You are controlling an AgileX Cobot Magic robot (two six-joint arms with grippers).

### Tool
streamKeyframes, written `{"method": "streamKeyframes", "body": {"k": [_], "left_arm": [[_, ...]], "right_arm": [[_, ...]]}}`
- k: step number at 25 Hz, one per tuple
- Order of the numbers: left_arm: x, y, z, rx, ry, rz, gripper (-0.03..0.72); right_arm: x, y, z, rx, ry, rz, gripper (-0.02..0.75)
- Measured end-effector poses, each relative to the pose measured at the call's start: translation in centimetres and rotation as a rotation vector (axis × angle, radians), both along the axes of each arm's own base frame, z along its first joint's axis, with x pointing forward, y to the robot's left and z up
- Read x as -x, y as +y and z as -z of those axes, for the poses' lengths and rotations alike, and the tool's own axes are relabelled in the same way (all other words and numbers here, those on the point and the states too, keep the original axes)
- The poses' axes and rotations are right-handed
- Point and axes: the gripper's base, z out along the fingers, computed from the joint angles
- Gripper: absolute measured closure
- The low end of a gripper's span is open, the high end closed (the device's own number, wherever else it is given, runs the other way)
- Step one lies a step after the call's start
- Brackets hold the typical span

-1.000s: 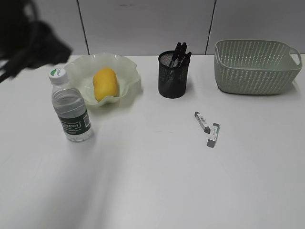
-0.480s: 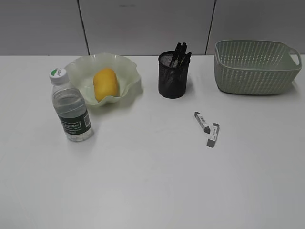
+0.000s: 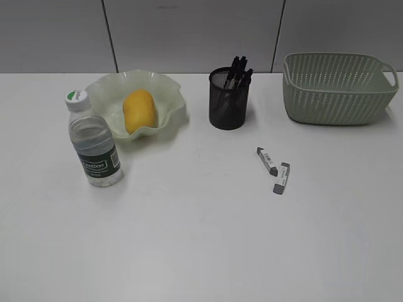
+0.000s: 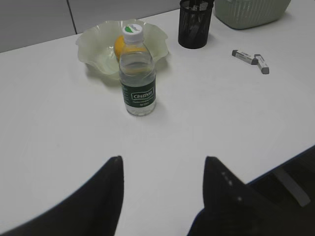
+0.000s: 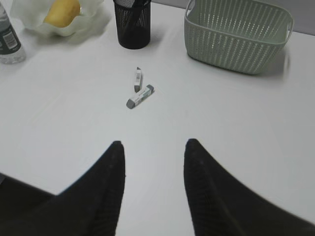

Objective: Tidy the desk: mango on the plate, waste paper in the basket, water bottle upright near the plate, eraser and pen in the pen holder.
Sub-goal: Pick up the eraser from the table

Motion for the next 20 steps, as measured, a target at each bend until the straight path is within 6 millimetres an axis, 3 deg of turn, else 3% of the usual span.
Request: {"method": "streamKeyframes", "body": {"k": [4,7,9,12,16,20], "left_arm": [[0.1,0.0,0.0,0.001,0.001,-0.055,0.298],[0.1,-0.1,0.0,0.001,0.001,-0.146,0.311],[0.2,-0.2,0.0,0.002,0.0,-0.203,0.331],[0.3,-0.2,0.0,0.002,0.0,-0.288,0.367],[0.3,-0.3,0.0,0.002,-0.001,-0.392,0.411],[0.4,-0.4,0.0,0.003,-0.002,-0.462,0.438]], "right_arm": [[-7.3,3.4,0.5,0.07,0.161,0.039,0.408],[-14.4,7.2,3.6,0.152,0.342,0.029,0.408],[-18.8,9.6,6.7,0.192,0.494,0.039,0.408],[-24.0,12.4,11.1,0.232,0.663,0.066,0.383],[-28.4,14.6,16.1,0.265,0.828,0.137,0.293],[-30.2,15.8,18.4,0.228,0.903,0.182,0.246]]}}
